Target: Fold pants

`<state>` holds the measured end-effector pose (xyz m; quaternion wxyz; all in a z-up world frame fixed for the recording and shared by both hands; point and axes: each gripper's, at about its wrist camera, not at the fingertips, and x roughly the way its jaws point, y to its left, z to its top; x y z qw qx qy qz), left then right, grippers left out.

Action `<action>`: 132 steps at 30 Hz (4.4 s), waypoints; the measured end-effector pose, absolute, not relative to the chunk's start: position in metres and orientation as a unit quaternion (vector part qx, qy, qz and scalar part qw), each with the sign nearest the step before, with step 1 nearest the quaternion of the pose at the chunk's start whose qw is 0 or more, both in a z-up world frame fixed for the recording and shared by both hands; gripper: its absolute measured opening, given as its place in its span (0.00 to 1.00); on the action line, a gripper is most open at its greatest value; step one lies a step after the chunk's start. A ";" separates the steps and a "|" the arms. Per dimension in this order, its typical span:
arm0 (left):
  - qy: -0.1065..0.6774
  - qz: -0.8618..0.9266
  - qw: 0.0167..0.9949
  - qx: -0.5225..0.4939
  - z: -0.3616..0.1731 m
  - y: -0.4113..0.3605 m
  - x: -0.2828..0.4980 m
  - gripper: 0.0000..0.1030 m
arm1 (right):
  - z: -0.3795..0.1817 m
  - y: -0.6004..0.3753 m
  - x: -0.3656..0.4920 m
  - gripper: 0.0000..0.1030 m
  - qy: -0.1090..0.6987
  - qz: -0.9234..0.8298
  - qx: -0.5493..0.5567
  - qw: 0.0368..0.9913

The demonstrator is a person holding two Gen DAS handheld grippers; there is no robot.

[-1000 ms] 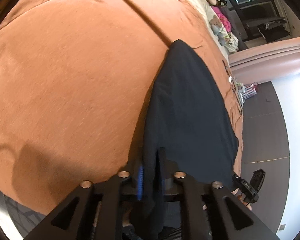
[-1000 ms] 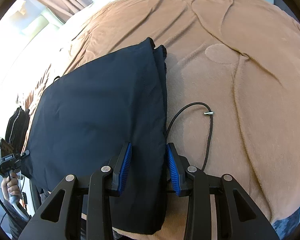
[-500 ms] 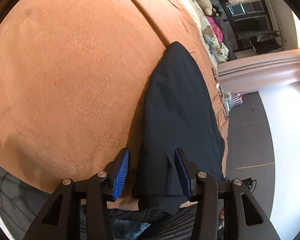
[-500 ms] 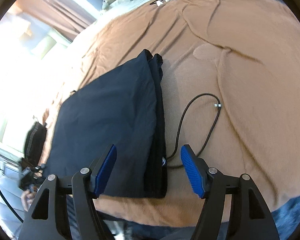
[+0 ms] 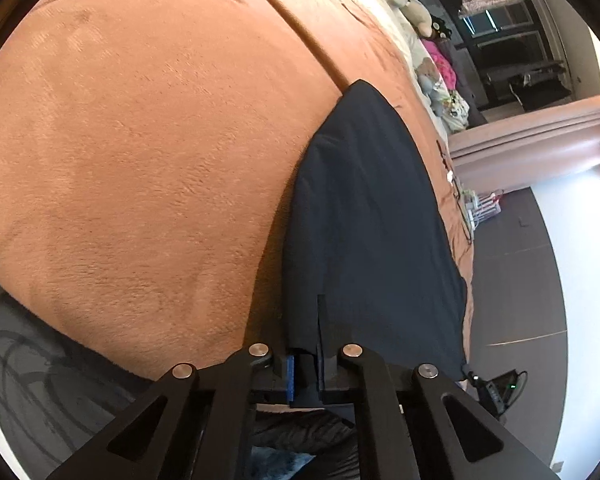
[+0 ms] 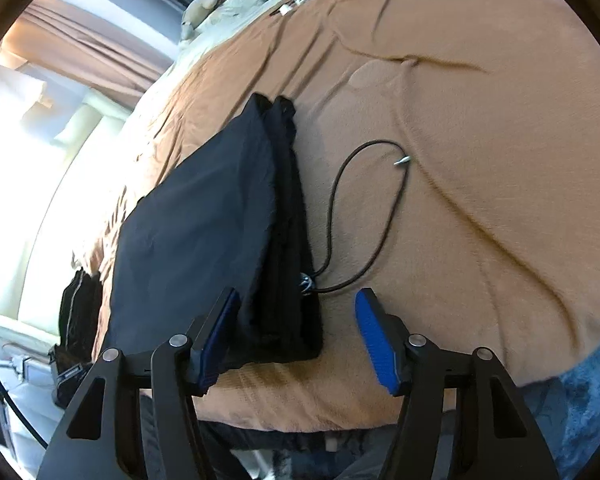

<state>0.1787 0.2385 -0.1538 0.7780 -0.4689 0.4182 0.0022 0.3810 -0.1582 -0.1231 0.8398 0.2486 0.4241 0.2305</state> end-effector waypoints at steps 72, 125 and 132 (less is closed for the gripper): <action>0.363 -0.007 0.748 -0.555 -0.168 0.247 0.149 0.09 | -0.075 0.136 0.448 0.17 0.461 0.273 -0.031 0.844; 0.336 0.003 0.762 -0.553 -0.152 0.242 0.155 0.08 | -0.086 0.108 0.379 0.17 0.470 0.309 -0.003 0.827; 0.329 -0.009 0.765 -0.554 -0.147 0.244 0.153 0.08 | -0.089 0.089 0.357 0.17 0.484 0.326 0.034 0.812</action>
